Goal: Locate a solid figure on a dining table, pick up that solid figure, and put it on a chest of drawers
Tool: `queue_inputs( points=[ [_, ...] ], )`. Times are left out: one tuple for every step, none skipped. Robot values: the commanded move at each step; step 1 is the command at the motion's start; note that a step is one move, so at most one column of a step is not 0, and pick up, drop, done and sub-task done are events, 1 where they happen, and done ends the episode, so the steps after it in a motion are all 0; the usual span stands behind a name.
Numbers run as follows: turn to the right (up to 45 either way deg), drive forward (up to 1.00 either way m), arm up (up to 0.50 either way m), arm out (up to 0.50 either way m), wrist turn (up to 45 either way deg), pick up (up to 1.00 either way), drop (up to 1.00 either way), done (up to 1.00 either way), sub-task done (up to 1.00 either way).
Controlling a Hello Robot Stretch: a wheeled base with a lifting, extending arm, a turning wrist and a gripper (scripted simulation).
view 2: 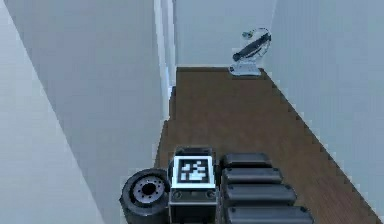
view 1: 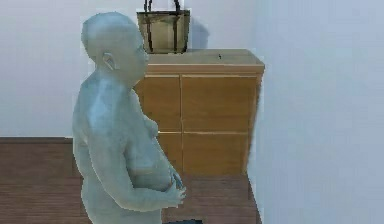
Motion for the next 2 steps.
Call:
queue_inputs(
  points=[
    [0.0, 0.05, 0.00, 0.00, 0.0, 0.00, 0.00, 0.00, 0.00],
    [-6.0, 0.00, 0.00, 0.00, 0.0, 0.00, 0.00, 0.00, 0.00]
  ],
)
